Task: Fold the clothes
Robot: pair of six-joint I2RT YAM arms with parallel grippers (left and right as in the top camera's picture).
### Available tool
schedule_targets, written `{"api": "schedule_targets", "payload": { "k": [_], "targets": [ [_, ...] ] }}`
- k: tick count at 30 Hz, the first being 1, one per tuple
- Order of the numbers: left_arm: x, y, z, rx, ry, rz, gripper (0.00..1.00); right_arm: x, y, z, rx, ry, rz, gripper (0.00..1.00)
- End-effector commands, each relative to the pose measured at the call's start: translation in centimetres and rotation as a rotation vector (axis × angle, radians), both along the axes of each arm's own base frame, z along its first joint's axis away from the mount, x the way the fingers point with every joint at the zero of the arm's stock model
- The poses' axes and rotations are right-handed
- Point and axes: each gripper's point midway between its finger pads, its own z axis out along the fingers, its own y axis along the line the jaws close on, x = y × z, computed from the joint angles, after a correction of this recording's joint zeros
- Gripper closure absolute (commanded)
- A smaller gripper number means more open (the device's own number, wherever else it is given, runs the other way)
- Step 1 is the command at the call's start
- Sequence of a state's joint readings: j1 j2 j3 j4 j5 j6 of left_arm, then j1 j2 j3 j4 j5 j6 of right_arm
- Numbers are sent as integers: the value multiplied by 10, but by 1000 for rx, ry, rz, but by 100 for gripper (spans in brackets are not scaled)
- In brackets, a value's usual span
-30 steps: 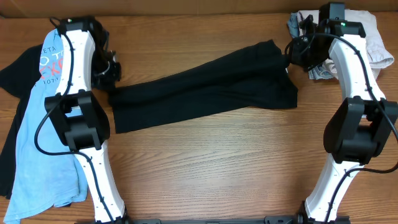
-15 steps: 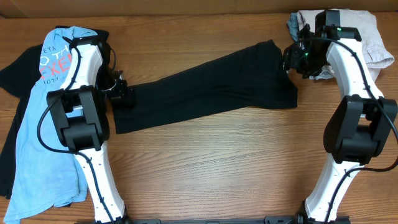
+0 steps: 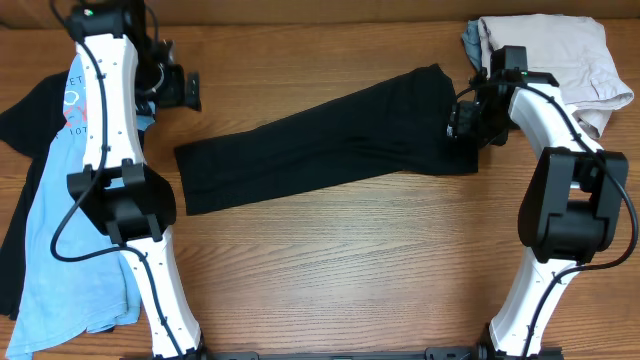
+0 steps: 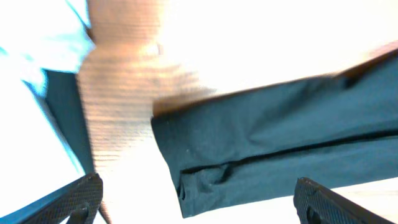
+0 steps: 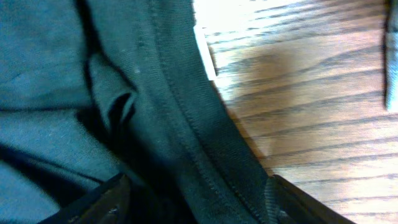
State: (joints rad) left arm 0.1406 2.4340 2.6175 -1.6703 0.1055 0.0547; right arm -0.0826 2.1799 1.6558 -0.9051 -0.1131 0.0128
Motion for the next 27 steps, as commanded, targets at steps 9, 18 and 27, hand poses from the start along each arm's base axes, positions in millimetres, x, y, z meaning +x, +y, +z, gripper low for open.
{"api": "schedule_targets", "payload": {
  "k": [9,18,27],
  "targets": [
    [16,-31,50,-22,-166,-61,0,-43,-7,-36,-203,144,-234,34],
    [16,-35,50,-21,-167,-82,0,-116,-34,-43,-246,410,-476,37],
    [16,-36,50,-22,-167,-83,0,-147,-45,-25,-213,529,-523,32]
  ]
}}
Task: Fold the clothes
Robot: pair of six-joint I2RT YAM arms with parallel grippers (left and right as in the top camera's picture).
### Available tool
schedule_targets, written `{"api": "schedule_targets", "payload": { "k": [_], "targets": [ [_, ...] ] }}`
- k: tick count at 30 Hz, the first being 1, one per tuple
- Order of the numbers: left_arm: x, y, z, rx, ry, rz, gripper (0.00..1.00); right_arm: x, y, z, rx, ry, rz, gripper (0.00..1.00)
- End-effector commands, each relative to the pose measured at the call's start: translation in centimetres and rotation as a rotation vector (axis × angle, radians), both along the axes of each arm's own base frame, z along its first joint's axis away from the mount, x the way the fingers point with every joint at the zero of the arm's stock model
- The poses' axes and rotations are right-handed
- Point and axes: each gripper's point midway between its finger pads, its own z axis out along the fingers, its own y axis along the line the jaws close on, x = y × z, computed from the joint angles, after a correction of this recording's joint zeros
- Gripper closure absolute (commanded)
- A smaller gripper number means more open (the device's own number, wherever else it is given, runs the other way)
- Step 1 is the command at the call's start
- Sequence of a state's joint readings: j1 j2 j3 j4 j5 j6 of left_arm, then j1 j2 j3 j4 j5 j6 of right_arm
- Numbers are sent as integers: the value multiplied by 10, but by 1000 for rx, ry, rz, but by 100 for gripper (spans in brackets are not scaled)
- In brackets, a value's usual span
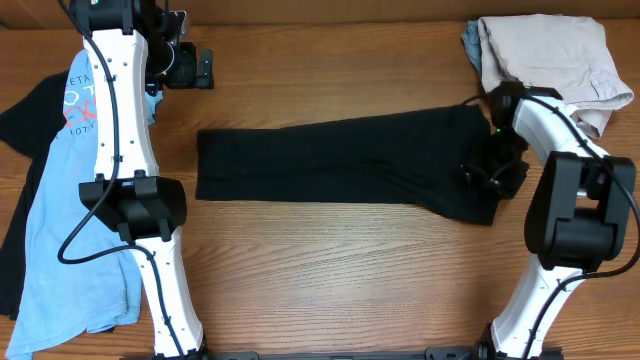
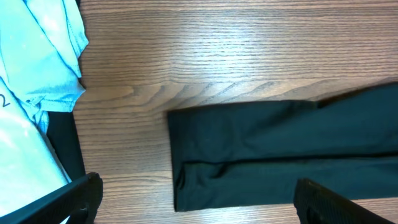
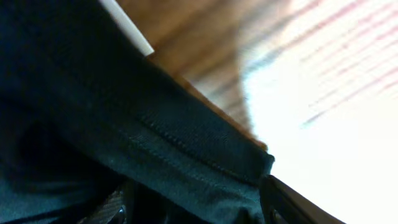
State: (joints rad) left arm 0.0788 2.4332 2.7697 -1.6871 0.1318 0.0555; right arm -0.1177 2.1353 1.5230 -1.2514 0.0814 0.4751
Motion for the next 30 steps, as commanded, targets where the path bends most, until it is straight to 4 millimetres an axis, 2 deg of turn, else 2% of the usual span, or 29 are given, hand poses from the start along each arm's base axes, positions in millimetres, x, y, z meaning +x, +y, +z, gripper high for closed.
{"api": "schedule_targets", "payload": {
  "k": [1,5,9,11,18,21,22,23,26,28,30],
  "targets": [
    [0,-4,10,-12,-28,-17,0,-20,-9,-8,-40,70,-21,31],
    [0,-7,11,-25,-29,-22,0,-15,-4,17,-6,1,4,28],
    [-1,-13,15,-47,-36,-16,0,-7,5,53,55,-113,83,11],
    [-2,-13,21,-57,-42,26,0,-4,10,74,83,-180,141,5],
    [-5,-17,35,-99,-59,105,0,-1,15,137,82,-373,257,0],
    [-11,-18,60,-98,-113,100,0,-3,15,157,66,-437,266,0],
    [-13,-19,68,-96,-131,97,0,-4,16,161,63,-448,273,0],
    [-19,-20,83,-87,-168,77,0,-5,16,167,58,-464,281,0],
    [-30,-20,104,-58,-211,74,0,-7,16,171,56,-472,283,0],
    [-40,-20,107,-35,-198,74,0,-8,16,170,58,-467,282,0],
    [-51,-18,99,-8,-148,79,0,-8,16,170,58,-467,282,0]
  ]
}}
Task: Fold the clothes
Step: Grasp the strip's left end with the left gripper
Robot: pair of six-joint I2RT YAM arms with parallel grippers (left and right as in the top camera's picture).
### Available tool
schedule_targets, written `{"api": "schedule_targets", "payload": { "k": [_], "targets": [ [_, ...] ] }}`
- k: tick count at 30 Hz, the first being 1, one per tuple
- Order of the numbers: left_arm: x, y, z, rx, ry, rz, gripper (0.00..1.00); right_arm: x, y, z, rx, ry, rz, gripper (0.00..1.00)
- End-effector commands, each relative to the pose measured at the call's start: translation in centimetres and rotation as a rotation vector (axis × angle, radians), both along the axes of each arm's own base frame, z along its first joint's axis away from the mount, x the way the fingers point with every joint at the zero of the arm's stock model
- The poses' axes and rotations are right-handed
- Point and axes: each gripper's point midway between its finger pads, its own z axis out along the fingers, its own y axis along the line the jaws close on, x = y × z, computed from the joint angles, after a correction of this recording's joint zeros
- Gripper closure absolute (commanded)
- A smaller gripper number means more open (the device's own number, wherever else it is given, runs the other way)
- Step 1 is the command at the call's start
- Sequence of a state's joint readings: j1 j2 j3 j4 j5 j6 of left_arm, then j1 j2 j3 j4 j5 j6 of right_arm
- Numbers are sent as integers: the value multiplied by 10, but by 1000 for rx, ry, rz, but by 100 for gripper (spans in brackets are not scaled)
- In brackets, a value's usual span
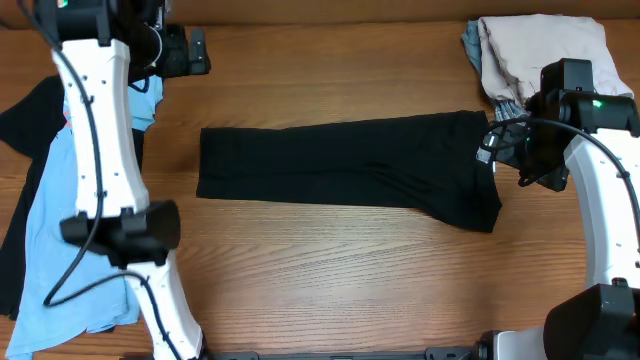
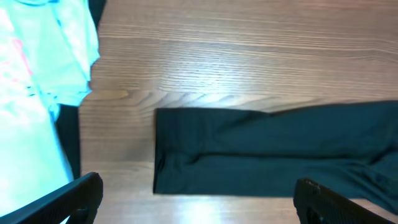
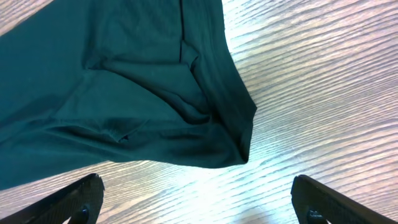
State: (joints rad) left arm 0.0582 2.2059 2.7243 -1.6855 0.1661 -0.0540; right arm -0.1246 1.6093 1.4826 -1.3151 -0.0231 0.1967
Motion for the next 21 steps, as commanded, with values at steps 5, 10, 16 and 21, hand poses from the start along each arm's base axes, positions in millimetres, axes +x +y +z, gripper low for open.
{"api": "schedule_targets", "payload": {
  "k": [5,10,16,21],
  "targets": [
    [-46,12,-39,106,206,49,0,5,-2,13,-7,-51,19,0],
    [-52,11,-91,99,319,52,0,11,-3,14,-13,-75,32,0],
    [-61,10,-146,93,361,18,0,10,-3,14,-16,-74,42,0],
    [-71,7,-182,30,321,-47,0,11,-3,14,-16,-75,42,0]
  ]
}}
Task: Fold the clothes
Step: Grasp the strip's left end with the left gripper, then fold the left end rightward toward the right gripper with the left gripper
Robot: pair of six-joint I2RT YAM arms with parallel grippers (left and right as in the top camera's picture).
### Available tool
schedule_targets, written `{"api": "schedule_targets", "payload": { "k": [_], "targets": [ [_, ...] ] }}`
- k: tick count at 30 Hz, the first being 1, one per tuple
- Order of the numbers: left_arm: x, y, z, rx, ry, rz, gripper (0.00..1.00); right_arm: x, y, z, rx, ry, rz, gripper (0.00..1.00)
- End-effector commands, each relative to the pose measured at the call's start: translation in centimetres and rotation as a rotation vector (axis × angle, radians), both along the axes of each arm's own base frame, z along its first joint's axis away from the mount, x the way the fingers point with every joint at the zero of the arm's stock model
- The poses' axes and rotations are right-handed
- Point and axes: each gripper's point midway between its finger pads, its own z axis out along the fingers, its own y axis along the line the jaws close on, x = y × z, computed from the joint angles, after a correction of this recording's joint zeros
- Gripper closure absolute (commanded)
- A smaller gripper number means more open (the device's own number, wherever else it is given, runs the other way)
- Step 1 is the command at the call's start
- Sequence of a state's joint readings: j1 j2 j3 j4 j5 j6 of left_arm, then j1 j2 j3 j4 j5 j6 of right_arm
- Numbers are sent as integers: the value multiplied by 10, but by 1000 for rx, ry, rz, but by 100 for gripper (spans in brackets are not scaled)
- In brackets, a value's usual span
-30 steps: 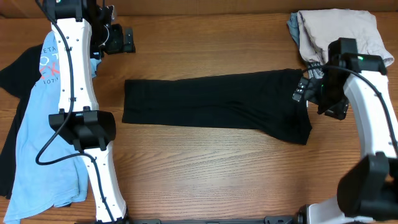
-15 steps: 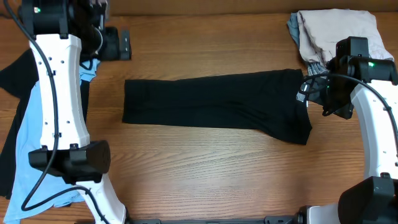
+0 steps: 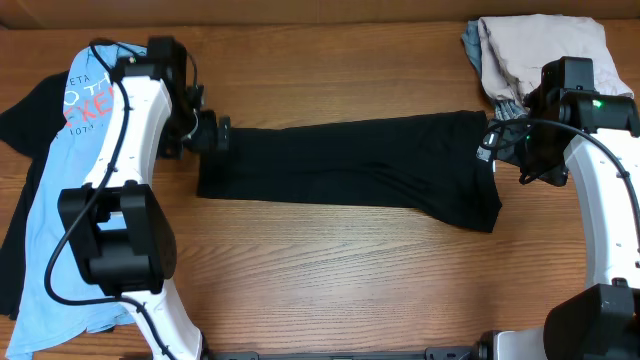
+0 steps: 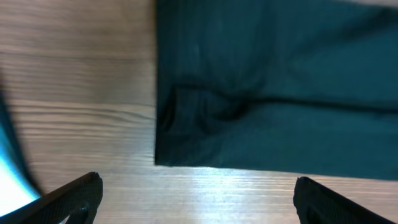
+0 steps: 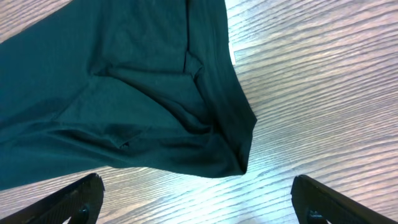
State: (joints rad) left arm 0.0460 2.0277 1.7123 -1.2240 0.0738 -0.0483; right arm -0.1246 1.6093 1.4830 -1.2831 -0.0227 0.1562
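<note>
Black trousers [image 3: 340, 165] lie flat, folded lengthwise, across the middle of the table, leg ends to the left and waist to the right. My left gripper [image 3: 205, 135] hovers open at the upper left corner of the leg ends [image 4: 186, 124], nothing between its fingers. My right gripper [image 3: 500, 150] stands open just off the waist end [image 5: 211, 118], its fingers empty.
A light blue printed T-shirt [image 3: 60, 200] on a black garment [image 3: 20, 130] lies along the left edge. A pile of beige and grey clothes [image 3: 545, 55] sits at the back right corner. Bare wooden table [image 3: 330, 290] runs along the front.
My left gripper has come down from the table's back left edge to the trousers' leg ends. The right gripper and the trousers have hardly moved.
First the trousers lay slanted, my right gripper down on the waist end and the left open at the back left. Then they lay straight, the right still at the waist. Later it hung open beside the waist; now the left is at the leg ends.
</note>
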Motion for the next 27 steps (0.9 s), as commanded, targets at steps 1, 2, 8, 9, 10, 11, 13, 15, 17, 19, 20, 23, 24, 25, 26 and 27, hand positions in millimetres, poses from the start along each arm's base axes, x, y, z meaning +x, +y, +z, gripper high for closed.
{"api": "schedule_targets", "payload": {
  "k": [1,2,8,9,10,11,13,15,17,19,20,23,24,25,26,27],
  "targets": [
    [-12,1,1,-68,-64,-47,0,3,-2,12,-3,-42,3,0],
    [-14,2,-6,-92,-78,-59,0,3,-2,12,-2,-42,3,0],
    [-9,6,-30,-245,-187,-133,2,3,-2,12,-2,-44,3,0],
    [-7,7,-33,-253,-204,-136,2,4,-2,12,-2,-45,2,0],
    [-6,7,-37,-259,-220,-137,2,4,-1,12,-2,-45,3,0],
    [-5,8,-41,-261,-232,-139,3,4,-1,12,-2,-45,3,0],
    [-4,8,-49,-258,-248,-143,7,4,-1,12,-2,-45,3,0],
    [-4,7,-56,-258,-258,-145,13,4,-1,12,-2,-45,3,0],
    [-3,4,-58,-274,-269,-149,18,4,-1,12,-2,-45,3,0],
    [-2,2,-60,-281,-281,-150,24,4,-1,12,-2,-45,3,0],
    [-2,3,-60,-280,-285,-151,27,4,-1,12,-2,-45,3,0],
    [-1,5,-64,-266,-295,-152,33,3,-1,12,-1,-43,3,0],
    [0,5,-65,-262,-300,-153,34,3,-1,12,-1,-44,3,0],
    [1,5,-67,-261,-307,-153,35,3,-1,12,-1,-44,3,0],
    [2,6,-68,-259,-311,-153,36,3,-1,12,-1,-44,3,0],
    [3,6,-69,-259,-314,-154,36,4,-1,12,-1,-45,3,0]
  ]
}}
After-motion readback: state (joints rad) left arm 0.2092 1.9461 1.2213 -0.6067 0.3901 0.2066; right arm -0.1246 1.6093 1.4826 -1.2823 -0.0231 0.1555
